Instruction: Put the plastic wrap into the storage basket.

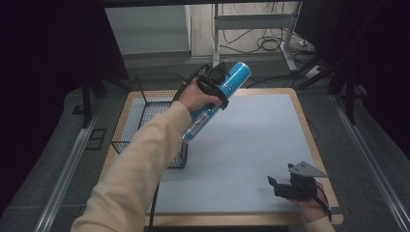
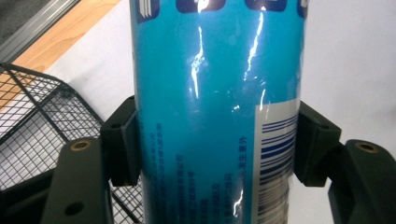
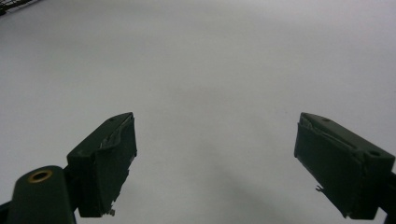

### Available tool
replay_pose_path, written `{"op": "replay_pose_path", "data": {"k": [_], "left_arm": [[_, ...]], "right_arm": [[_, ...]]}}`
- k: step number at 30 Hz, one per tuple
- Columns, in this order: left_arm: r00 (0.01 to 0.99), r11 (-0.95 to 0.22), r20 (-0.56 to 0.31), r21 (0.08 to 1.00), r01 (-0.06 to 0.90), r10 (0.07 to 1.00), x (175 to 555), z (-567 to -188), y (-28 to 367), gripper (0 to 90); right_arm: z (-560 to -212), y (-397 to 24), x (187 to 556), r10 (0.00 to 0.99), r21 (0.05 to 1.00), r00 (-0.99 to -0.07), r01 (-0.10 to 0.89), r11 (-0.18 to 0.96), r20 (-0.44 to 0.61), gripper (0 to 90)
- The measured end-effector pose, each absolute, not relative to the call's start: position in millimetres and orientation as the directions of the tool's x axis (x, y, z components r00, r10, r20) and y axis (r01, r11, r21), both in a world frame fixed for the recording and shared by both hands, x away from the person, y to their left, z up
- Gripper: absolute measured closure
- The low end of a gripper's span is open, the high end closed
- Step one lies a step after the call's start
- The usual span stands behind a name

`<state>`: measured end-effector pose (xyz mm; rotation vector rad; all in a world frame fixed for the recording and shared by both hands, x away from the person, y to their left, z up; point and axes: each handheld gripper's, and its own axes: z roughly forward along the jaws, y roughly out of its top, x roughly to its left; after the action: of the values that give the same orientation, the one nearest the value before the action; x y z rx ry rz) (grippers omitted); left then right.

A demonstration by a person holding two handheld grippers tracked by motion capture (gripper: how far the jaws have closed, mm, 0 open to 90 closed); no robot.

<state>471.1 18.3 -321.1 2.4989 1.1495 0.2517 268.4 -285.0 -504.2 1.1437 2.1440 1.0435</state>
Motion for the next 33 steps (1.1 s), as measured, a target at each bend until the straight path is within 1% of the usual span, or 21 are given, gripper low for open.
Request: {"op": "replay_pose_path", "data": {"k": [15, 33], "left_arm": [[0.613, -0.564, 0.011, 0.406, 0.719, 0.790, 486.9, -323.1, 36.5, 31.5], [0.575, -0.544, 0.037, 0.380, 0.748, 0.817, 492.9, -330.4, 57.9, 31.5]], "right_arm": [[-504.7, -285.4, 269.0, 0.850, 0.806, -0.522, 0.476, 0.352, -0.063, 13.3], [-504.8, -286.1, 269.3, 0.850, 0.807, -0.521, 0.470, 0.357, -0.072, 13.3]]}}
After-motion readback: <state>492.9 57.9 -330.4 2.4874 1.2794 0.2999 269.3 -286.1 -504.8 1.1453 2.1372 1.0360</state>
